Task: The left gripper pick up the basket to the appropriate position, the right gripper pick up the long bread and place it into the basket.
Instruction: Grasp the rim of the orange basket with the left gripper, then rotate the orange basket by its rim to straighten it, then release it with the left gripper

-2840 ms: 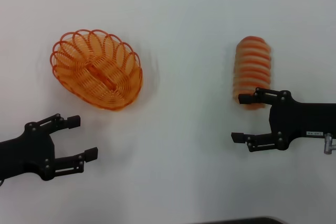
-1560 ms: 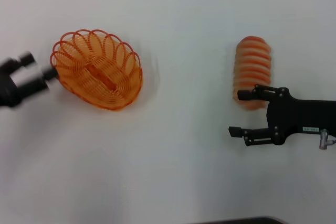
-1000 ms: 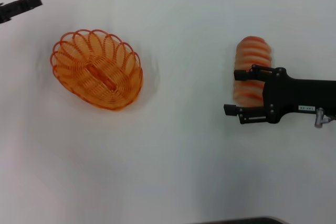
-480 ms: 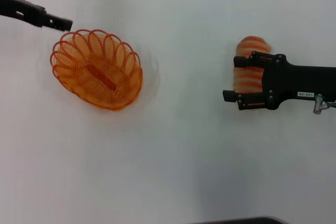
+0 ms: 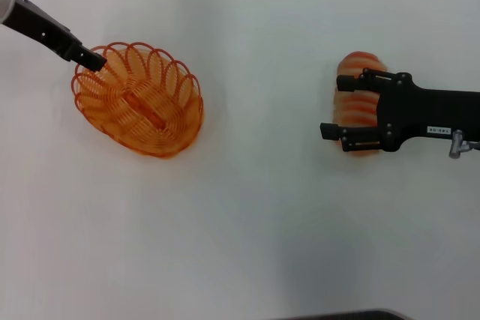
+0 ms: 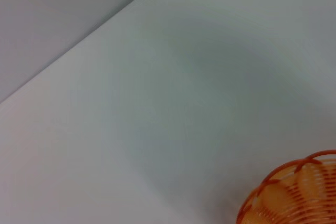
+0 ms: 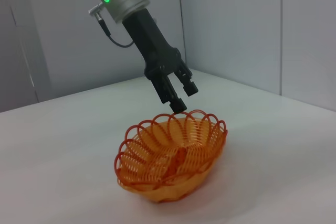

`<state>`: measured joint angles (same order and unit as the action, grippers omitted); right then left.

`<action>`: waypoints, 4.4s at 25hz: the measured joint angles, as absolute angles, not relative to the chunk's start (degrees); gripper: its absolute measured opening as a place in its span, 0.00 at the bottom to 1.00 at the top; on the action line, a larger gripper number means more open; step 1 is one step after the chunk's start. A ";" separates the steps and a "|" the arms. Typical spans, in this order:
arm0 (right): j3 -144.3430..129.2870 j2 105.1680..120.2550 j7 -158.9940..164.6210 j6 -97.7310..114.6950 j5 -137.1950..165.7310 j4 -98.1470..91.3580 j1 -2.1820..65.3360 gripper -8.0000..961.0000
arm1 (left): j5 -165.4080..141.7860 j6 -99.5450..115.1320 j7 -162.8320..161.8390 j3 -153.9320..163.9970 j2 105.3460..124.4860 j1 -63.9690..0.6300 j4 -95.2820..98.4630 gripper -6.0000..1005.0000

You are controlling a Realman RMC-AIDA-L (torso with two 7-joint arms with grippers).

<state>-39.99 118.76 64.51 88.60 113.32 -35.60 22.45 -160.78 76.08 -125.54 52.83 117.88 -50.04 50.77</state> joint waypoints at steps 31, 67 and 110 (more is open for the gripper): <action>-39.99 119.27 64.51 87.54 113.30 -35.59 22.59 0.94 | -163.65 67.68 -126.92 57.35 121.50 -48.60 47.86 0.53; -39.10 119.71 63.90 76.94 91.95 -30.23 23.07 0.93 | -144.43 74.92 -153.43 51.02 124.47 -33.47 60.24 0.07; -39.56 119.87 61.52 76.38 90.79 -25.78 24.76 0.91 | -134.59 70.76 -153.35 54.57 124.45 -26.89 56.66 0.17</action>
